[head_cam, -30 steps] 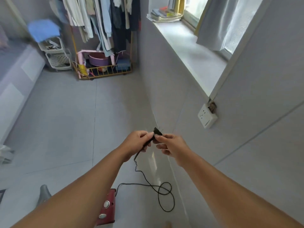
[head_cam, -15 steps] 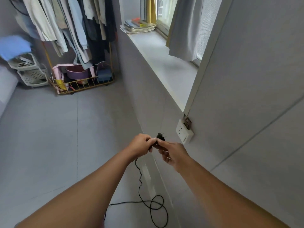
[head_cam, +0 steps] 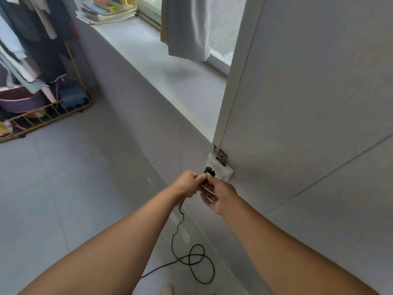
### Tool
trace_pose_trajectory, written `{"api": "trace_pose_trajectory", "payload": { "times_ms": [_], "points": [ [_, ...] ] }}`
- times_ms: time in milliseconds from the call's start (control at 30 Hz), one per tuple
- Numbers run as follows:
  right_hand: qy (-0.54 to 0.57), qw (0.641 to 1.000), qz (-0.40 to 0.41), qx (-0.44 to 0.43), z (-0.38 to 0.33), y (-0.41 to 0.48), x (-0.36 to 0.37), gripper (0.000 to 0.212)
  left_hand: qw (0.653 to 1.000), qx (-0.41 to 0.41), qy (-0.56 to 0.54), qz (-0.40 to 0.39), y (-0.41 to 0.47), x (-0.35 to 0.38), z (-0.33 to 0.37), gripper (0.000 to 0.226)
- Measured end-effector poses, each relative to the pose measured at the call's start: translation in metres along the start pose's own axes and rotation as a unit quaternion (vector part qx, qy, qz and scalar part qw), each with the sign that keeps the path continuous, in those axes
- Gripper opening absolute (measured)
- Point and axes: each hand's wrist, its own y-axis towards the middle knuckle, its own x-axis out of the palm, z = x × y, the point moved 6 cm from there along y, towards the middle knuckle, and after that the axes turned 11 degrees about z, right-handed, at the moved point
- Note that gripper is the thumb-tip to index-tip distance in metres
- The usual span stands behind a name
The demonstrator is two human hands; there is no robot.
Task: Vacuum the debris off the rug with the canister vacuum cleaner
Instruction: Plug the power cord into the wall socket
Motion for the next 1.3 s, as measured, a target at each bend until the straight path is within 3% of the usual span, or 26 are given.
{"api": "trace_pose_trajectory", "payload": {
  "times_ms": [333,733,1067,1200,1300],
  "points": [
    [0.084,0.992,0.094,-0.022,0.006,0.015,0.019,0.012,0.999,0.023,-0.033,-0.024,0.026,-0.006,-0.006,0.038],
    [0.116,0.971,0.191,-0.079,-0.008,0.02,0.02,0.012,0.999,0.007,-0.051,0.013,0.037,0.002,0.007,0.038],
    [0.127,0.979,0.154,-0.043,-0.011,0.015,0.024,0.001,1.0,-0.001,-0.01,0.003,0.043,0.001,0.008,0.043],
    [0.091,0.985,0.141,-0.045,-0.012,0.01,0.025,0.009,0.999,-0.001,0.015,-0.05,0.037,-0.002,0.012,0.046],
    [0.032,0.99,0.13,-0.05,-0.012,0.003,0.022,0.013,0.998,-0.002,0.048,-0.041,0.028,-0.007,0.01,0.046]
  ]
}}
